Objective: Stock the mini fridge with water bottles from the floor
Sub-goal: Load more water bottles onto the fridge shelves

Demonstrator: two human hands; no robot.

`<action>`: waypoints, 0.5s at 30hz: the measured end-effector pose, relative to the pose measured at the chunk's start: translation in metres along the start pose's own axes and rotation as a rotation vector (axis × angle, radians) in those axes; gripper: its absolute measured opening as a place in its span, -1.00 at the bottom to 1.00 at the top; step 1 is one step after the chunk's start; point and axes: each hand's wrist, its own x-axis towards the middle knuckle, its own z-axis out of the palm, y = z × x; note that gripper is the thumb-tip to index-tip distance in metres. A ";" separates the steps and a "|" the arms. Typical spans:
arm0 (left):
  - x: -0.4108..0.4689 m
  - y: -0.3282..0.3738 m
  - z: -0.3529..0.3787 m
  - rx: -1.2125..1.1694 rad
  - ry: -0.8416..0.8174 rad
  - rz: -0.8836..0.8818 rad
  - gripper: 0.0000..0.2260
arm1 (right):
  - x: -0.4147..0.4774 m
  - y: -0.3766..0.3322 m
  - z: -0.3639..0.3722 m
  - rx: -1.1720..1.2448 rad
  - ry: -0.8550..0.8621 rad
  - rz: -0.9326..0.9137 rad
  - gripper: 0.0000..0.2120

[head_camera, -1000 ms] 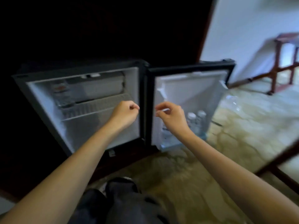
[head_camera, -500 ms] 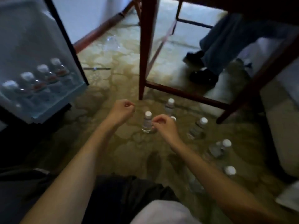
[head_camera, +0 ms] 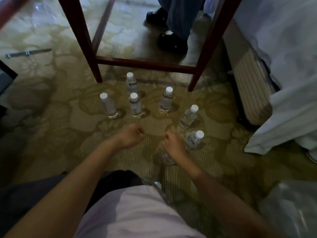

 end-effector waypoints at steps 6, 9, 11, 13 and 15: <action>0.004 0.007 0.010 0.053 -0.029 0.007 -0.76 | 0.002 0.032 0.005 -0.345 -0.105 -0.003 -0.57; 0.006 0.001 0.007 0.049 0.007 -0.001 -0.79 | 0.003 0.038 0.007 -0.407 -0.154 0.003 -0.57; 0.006 -0.007 0.006 0.037 0.012 -0.010 -0.84 | 0.005 0.038 0.005 -0.379 -0.159 0.004 -0.61; 0.006 -0.013 0.007 0.008 0.007 -0.033 -0.85 | 0.007 0.037 0.004 -0.336 -0.176 -0.001 -0.68; 0.005 -0.016 0.007 -0.020 0.019 -0.040 -0.82 | 0.008 0.035 0.006 -0.321 -0.183 -0.034 -0.75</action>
